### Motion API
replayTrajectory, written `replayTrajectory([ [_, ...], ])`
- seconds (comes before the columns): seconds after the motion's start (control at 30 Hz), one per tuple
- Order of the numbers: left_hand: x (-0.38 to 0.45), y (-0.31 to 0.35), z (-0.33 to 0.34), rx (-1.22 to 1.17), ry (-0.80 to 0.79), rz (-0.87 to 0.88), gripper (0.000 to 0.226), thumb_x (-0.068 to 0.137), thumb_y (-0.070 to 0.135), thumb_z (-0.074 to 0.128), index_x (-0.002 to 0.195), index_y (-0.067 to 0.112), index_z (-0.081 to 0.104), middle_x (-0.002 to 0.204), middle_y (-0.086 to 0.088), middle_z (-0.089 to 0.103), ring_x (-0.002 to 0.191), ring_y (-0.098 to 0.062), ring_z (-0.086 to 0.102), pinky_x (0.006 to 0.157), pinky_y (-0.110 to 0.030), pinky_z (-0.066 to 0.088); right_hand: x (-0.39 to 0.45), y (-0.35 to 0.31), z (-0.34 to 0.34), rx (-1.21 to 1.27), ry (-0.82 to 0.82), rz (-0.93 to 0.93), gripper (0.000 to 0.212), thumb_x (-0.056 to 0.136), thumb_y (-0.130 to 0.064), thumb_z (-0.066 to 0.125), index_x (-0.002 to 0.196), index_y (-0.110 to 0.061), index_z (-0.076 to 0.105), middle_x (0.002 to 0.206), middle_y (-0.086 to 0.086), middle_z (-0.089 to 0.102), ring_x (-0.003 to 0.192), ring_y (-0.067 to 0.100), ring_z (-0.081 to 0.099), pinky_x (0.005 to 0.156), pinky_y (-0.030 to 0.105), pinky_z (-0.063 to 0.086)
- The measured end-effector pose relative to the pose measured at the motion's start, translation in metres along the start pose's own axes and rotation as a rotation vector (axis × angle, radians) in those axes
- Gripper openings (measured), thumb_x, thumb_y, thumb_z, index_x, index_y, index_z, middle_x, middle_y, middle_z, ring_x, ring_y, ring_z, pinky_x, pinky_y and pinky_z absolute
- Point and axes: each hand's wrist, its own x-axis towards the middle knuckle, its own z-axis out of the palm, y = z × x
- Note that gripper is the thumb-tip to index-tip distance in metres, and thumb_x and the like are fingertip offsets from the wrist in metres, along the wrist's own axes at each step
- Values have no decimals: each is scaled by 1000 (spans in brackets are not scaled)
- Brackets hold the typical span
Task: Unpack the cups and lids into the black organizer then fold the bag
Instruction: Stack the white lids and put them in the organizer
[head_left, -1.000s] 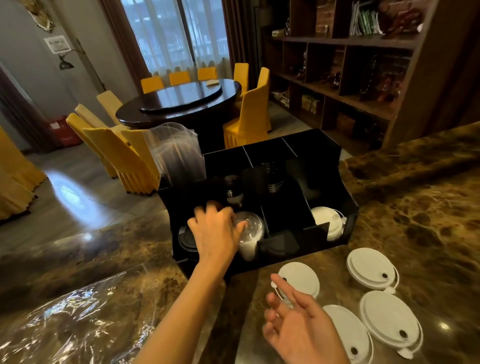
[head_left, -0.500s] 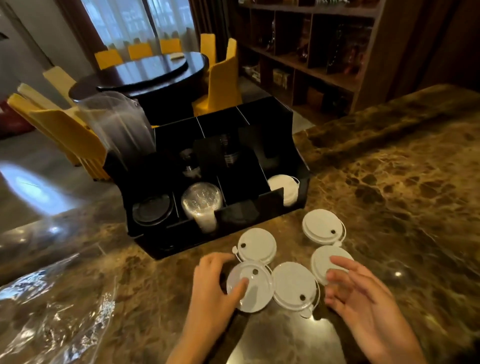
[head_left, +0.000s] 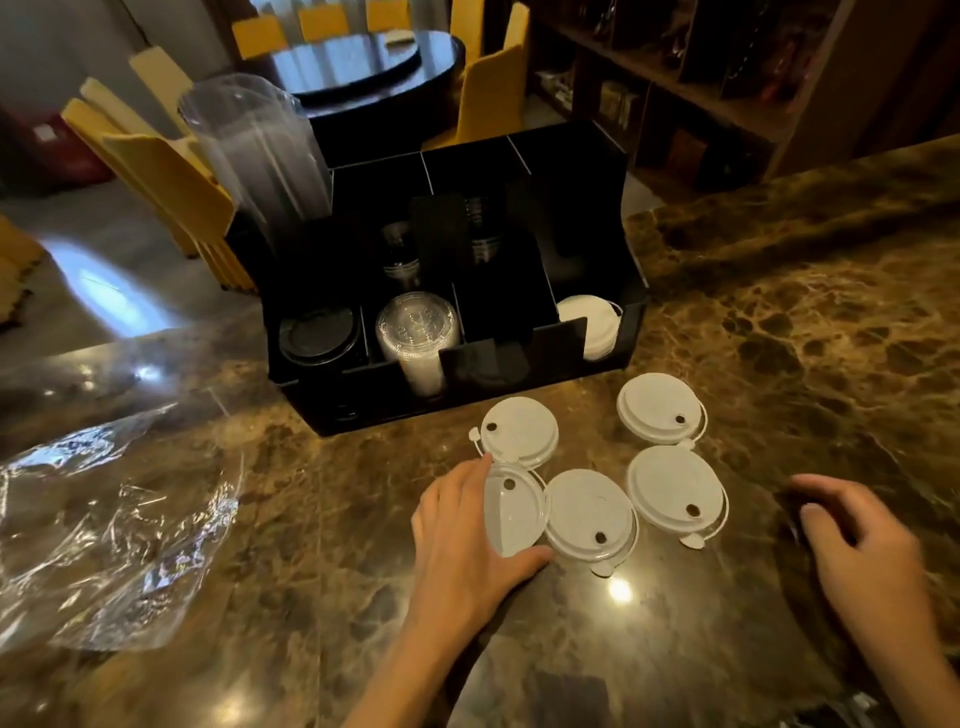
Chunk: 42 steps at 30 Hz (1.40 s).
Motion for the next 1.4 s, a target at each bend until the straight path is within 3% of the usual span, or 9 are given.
replayTrajectory([
  [0.1,0,13,-5,-98,165,17,57,61,65,74,110,54,46,107,49,49,104,22,43,73,-22,39,2,4,4,-168,-41,-88,28,93,-4,58,117,-15,67,125,8,65,112,23,57,98,42,43],
  [0.2,-10,10,-7,-246,126,-112,62,71,59,70,115,76,30,120,58,34,118,22,36,81,-25,43,7,4,7,-322,-135,-115,35,93,-6,60,127,-14,63,137,10,60,129,30,51,109,53,36],
  [0.43,-11,-2,-20,-591,139,-269,56,97,61,40,99,13,70,92,-13,67,84,-32,62,78,-59,51,14,6,10,-499,-208,-194,38,91,-14,62,129,-13,64,144,7,56,139,28,42,111,55,31],
  [0.53,-7,-5,-27,-647,236,-295,50,102,46,45,93,3,70,93,-20,68,85,-38,61,74,-53,52,15,8,12,-481,-203,-205,39,91,-12,62,130,-14,63,144,6,56,140,27,41,111,54,31],
  [0.7,6,-19,-31,-628,355,-399,26,102,31,54,90,20,73,86,5,74,79,-7,67,63,-18,52,17,9,13,-506,-219,-224,40,92,-14,60,132,-13,61,146,7,54,141,27,39,114,55,29],
  [0.87,12,-32,-29,-382,347,-432,16,101,23,57,91,26,70,83,13,70,81,5,64,65,-19,47,16,11,14,-517,-247,-227,41,94,-16,56,135,-14,59,150,6,50,145,26,34,118,52,22],
  [1.07,15,-35,-21,-45,360,-289,10,96,17,64,95,11,72,87,1,65,80,-16,60,69,-34,52,14,11,14,-515,-238,-237,42,95,-18,54,137,-15,57,150,5,49,145,24,34,118,51,21],
  [1.2,11,-37,-20,-40,321,-237,16,94,25,64,103,12,70,101,-1,63,96,-21,56,81,-38,51,14,11,14,-517,-236,-227,42,96,-18,55,137,-16,57,151,3,49,145,23,34,118,51,21],
  [1.4,-4,-23,-13,195,58,-155,83,74,74,63,140,27,44,135,10,45,124,-15,36,102,-40,35,14,9,13,-506,-241,-200,42,96,-18,55,138,-17,57,152,2,48,146,22,32,118,48,18],
])
